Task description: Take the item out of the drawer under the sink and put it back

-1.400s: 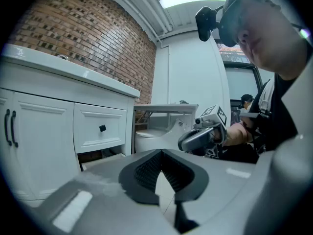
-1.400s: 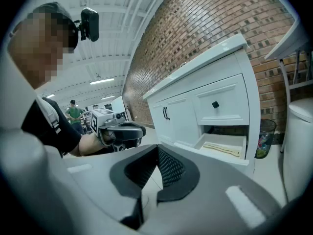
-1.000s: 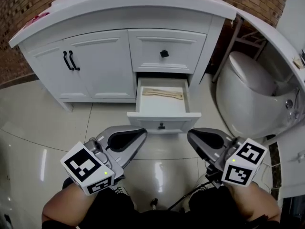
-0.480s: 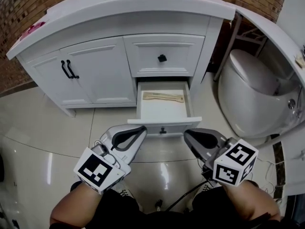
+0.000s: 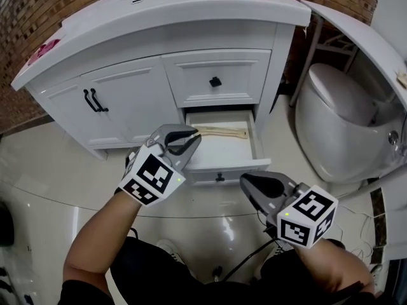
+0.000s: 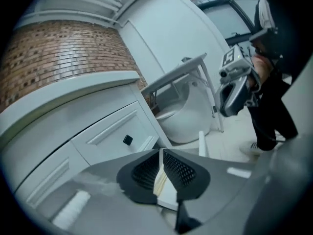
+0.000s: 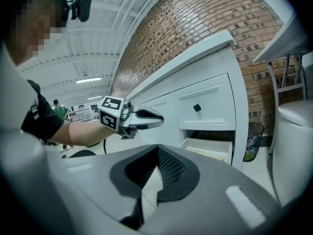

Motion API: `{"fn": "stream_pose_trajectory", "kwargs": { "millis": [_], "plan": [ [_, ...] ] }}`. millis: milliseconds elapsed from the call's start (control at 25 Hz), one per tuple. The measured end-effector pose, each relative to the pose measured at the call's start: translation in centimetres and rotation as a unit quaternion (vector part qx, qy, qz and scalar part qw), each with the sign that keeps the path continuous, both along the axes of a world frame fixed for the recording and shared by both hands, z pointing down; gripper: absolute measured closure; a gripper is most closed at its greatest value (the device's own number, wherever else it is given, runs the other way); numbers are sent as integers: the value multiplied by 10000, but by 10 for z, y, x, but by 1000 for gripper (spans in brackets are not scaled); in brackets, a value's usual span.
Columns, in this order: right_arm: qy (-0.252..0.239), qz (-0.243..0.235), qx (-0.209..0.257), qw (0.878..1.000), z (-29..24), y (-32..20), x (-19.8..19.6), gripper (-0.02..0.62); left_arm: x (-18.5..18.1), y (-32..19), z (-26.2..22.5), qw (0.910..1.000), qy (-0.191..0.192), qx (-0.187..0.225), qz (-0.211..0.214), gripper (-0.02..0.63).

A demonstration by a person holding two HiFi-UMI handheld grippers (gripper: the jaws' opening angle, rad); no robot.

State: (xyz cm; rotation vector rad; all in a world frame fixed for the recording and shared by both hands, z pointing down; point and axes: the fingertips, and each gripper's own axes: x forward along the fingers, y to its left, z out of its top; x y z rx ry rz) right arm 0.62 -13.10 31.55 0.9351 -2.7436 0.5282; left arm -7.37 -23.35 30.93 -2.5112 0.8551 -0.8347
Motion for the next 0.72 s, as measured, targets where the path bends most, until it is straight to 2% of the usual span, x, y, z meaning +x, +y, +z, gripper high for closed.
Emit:
{"fn": "stream_pose_trajectory", "kwargs": {
  "millis": [80, 160, 280, 360, 440, 600, 720],
  "plan": [
    [-21, -65, -42, 10000, 1, 2, -4, 592, 6, -26, 20, 9983, -569, 98, 103, 572],
    [-70, -161, -147, 9997, 4, 6, -9, 592, 17, -47, 47, 9918, -1230, 125, 328, 572],
    [-63, -299, -223, 9993, 6, 12, -17, 592, 32, -67, 92, 9735, -2159, 7, 752, 572],
    [-89, -337, -257, 9991, 7, 12, -19, 592, 41, -77, 115, 9623, -2541, -116, 958, 572],
    [-164, -344, -316, 9988, 6, 11, -19, 592, 49, -86, 131, 9573, -2678, -278, 1050, 572],
    [-218, -296, -427, 9984, 9, 9, -15, 592, 58, -103, 148, 9563, -2690, -488, 1039, 572],
    [-248, -253, -506, 9981, 12, 7, -10, 592, 58, -111, 161, 9510, -2840, -583, 1070, 572]
  ]
}}
